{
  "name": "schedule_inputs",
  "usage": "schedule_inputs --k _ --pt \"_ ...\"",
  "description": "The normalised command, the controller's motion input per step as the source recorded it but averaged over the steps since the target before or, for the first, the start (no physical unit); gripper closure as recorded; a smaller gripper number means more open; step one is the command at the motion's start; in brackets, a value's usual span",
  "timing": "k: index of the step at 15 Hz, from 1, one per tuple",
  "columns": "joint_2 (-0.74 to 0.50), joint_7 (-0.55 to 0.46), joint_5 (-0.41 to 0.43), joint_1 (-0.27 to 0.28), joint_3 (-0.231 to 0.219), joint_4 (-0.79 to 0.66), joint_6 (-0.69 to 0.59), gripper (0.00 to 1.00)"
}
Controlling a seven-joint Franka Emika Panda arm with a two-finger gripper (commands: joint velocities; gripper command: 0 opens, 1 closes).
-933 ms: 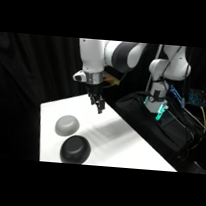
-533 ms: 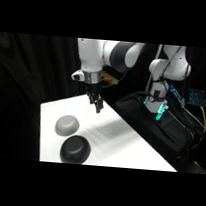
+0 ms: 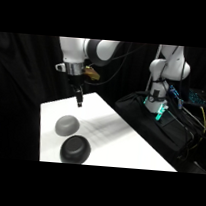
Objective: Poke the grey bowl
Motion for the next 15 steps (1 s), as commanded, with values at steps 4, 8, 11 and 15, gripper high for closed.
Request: schedule_inputs --k 4,8,11,15 --pt "0.40 -0.05 0.162 -0.107 -0.036 0.68 -0.17 0.00" --pt "0.41 0.03 0.102 -0.073 -0.043 0.72 -0.26 0.00" --pt "0.37 0.03 0.126 -0.058 -0.014 0.64 -0.22 0.40" --pt "0.29 -0.01 0.159 -0.062 0.028 0.48 -0.19 0.88"
